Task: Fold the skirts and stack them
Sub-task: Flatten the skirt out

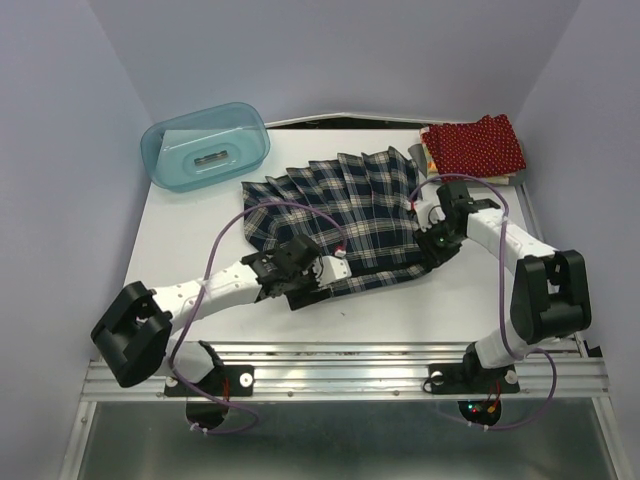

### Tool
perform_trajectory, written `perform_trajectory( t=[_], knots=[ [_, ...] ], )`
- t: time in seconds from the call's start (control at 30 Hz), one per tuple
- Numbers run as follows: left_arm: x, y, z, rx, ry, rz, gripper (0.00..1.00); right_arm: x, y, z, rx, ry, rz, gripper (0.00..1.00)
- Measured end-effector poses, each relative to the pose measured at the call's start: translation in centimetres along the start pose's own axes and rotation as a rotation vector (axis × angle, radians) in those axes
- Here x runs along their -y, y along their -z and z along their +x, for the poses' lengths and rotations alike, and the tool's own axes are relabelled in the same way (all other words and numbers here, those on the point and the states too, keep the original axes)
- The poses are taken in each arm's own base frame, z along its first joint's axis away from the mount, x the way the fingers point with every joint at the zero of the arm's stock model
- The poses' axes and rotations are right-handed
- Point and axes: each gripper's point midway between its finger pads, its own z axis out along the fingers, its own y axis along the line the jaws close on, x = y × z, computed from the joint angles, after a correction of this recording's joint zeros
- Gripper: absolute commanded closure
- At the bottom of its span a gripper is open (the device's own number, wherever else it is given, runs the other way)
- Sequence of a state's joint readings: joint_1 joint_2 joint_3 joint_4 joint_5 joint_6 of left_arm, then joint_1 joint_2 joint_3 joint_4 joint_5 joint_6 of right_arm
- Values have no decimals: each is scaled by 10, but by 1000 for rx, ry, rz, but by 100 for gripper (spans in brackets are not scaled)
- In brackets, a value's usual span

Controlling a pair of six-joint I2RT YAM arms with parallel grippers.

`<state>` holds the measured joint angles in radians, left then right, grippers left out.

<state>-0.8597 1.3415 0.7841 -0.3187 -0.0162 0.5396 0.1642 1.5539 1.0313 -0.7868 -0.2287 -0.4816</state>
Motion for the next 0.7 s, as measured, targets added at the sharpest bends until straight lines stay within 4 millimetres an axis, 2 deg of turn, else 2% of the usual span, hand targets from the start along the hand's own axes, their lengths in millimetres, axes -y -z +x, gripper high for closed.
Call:
perform_trajectory(
  t=[0.13,0.23,0.27,0.33,0.37,0.4,0.47,0.53,0.63,0.7],
  knots=[
    [8,-2,-10,15,-26,-10,19,1,0,-3,13,-16,7,65],
    [6,-9,-9,-7,-26,-39,29,3,0,-4,17,-32,21,82],
    [4,-12,-7,-21,-25,-54,33,4,0,-5,21,-37,32,91],
    [-1,-18,1,-64,-18,-95,46,8,1,-6,27,-54,57,99],
    [-4,-19,4,-82,-14,-113,50,10,2,-7,30,-59,71,99],
    [-8,-19,8,-100,-10,-136,61,13,4,-8,33,-66,91,99],
    [-15,-17,11,-112,4,-173,69,17,7,-9,43,-74,119,99],
    [-23,-12,12,-115,13,-210,82,21,11,-10,49,-79,145,99],
    [-41,6,8,-83,50,-292,100,23,19,-13,68,-84,174,99],
    [-51,18,5,-57,74,-333,100,26,25,-15,82,-84,194,99]
  ],
)
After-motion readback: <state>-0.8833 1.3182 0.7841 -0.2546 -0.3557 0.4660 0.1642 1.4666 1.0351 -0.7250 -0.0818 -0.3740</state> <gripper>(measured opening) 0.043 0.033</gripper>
